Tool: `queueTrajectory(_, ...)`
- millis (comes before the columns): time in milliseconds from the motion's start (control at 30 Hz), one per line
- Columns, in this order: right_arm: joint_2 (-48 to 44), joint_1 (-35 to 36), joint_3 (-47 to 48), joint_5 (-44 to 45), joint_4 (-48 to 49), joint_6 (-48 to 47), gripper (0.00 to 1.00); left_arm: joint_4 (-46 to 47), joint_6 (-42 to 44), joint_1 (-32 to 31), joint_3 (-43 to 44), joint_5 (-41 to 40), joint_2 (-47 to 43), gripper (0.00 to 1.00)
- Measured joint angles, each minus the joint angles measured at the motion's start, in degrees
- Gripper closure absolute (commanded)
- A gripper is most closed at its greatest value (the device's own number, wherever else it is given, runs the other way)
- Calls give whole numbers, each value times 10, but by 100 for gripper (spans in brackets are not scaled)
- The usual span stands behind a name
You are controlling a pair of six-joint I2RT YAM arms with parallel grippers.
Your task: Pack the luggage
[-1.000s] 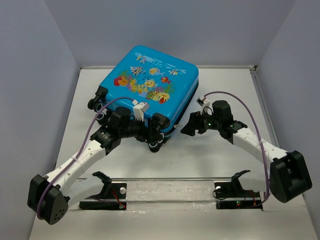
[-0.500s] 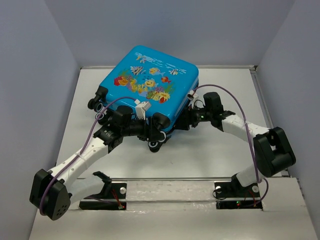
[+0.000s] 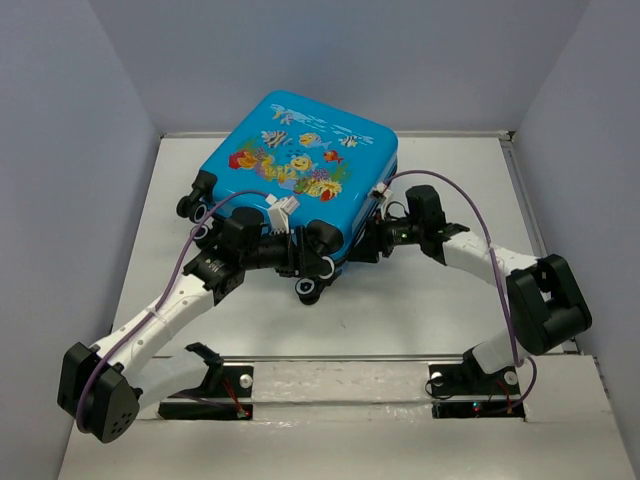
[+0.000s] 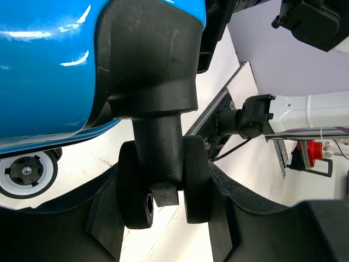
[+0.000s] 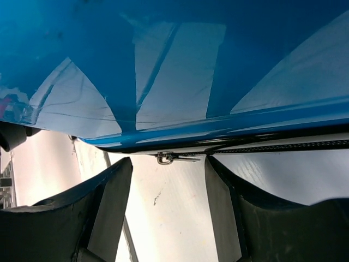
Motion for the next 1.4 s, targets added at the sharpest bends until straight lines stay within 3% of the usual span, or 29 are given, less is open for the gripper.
queueTrajectory(133, 0, 1, -21, 0, 37, 10, 50, 0, -2, 0, -2, 0, 0, 94)
queueTrajectory(267, 0, 8, -59, 13, 103, 37, 53, 5, -2, 0, -9, -3, -4, 94)
queueTrajectory(467, -1, 26, -115, 39, 205, 72, 39, 5, 1, -1, -10, -8, -4, 94)
queueTrajectory(633, -5, 29, -141, 68, 267, 74, 37, 5, 6, -3, -13, -15, -6, 94)
queueTrajectory(833, 7, 28, -147, 67, 304, 73, 54, 5, 14, -3, -17, -22, -11, 94)
queueTrajectory(867, 12, 28, -147, 65, 309, 73, 68, 5, 15, -3, -17, -23, -11, 94)
queueTrajectory(933, 23, 28, -147, 56, 325, 79, 83, 5, 17, -3, -18, -25, -11, 94)
queueTrajectory(1033, 32, 28, -149, 48, 347, 88, 93, 5, 19, -3, -18, -27, -11, 94)
queueTrajectory(1400, 7, 39, -195, 82, 410, 121, 93, 13, 18, -3, -21, -28, -10, 94)
